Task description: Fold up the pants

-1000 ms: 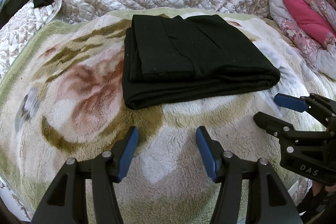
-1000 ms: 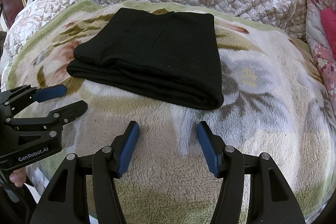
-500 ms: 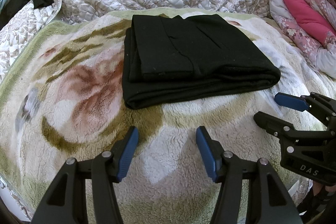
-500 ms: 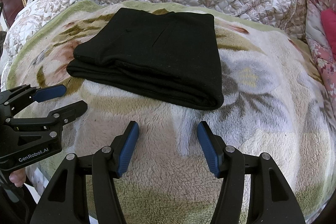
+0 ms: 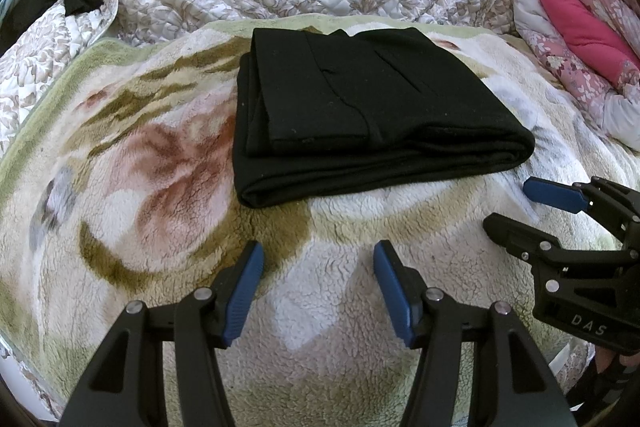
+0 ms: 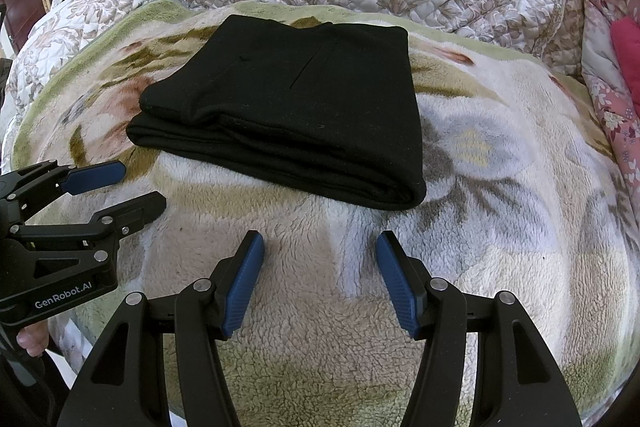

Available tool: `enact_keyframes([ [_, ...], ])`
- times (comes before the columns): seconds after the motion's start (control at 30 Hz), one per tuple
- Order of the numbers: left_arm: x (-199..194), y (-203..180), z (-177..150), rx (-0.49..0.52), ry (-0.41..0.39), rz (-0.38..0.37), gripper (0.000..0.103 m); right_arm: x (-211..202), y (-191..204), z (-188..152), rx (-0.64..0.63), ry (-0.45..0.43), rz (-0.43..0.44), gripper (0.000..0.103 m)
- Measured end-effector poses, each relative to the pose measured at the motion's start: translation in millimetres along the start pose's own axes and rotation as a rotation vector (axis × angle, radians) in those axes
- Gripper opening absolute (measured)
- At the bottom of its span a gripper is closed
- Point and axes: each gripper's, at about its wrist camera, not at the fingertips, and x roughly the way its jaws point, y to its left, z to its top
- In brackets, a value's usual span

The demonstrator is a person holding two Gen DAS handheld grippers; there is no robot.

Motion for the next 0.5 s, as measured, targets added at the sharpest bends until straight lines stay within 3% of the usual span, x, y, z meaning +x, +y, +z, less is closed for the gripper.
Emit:
enact_keyframes([
  [0.5, -0.4, 2.9, -1.4, -0.004, -0.001, -0.002, 0.061, -0.1, 0.2, 0.0, -0.001, -0.001, -0.002, 0.059],
])
